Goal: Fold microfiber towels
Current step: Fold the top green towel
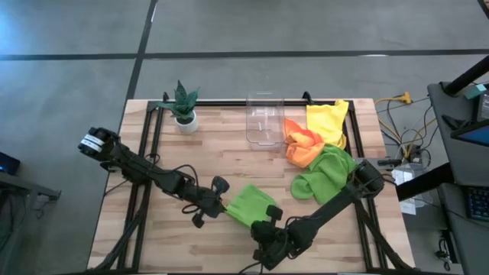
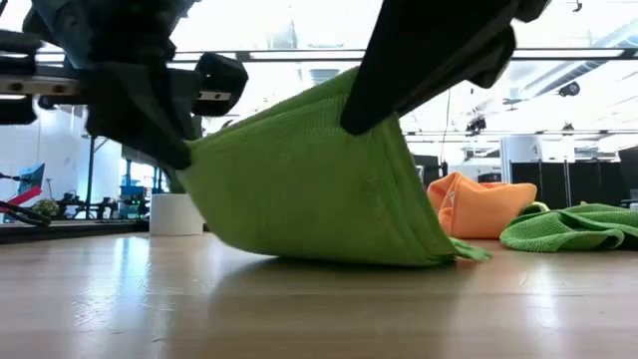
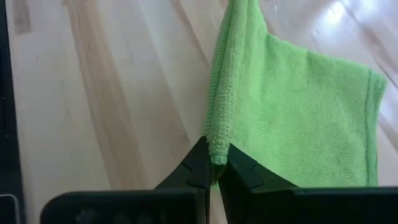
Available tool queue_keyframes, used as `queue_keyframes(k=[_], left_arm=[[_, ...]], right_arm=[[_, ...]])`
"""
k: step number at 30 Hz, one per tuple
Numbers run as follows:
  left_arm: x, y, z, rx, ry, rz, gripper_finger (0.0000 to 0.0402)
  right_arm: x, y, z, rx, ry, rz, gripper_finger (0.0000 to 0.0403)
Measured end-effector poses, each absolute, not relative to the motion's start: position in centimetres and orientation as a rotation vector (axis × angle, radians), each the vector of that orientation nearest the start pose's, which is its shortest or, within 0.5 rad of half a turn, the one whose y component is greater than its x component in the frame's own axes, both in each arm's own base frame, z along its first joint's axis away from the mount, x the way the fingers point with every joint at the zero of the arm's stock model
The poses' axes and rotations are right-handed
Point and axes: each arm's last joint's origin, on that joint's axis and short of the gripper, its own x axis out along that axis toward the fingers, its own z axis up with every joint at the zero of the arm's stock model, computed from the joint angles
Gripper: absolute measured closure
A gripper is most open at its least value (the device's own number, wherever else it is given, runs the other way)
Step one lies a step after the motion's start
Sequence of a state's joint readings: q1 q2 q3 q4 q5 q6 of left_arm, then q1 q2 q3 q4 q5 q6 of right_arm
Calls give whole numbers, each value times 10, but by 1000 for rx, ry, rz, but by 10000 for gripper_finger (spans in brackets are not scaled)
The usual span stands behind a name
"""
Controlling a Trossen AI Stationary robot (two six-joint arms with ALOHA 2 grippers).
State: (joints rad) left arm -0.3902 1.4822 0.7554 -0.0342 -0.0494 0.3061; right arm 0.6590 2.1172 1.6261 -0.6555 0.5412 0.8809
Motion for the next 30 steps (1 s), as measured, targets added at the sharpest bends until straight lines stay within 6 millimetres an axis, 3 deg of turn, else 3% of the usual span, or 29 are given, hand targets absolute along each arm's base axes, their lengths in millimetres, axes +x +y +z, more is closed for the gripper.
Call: queue_keyframes(k=[9, 16, 21, 30], left_arm=[[286, -90, 200, 335, 594, -325, 401], [299, -64, 211, 271, 572, -288, 401], [304, -49, 205, 229, 591, -289, 401], [318, -47, 188, 222, 579, -289, 401]], right_arm=[[346, 248, 184, 291, 945, -434, 390], [342, 244, 183, 371, 938, -529, 390], [338, 240, 184, 402, 946, -600, 390], [329, 235, 182, 456, 973, -715, 390]])
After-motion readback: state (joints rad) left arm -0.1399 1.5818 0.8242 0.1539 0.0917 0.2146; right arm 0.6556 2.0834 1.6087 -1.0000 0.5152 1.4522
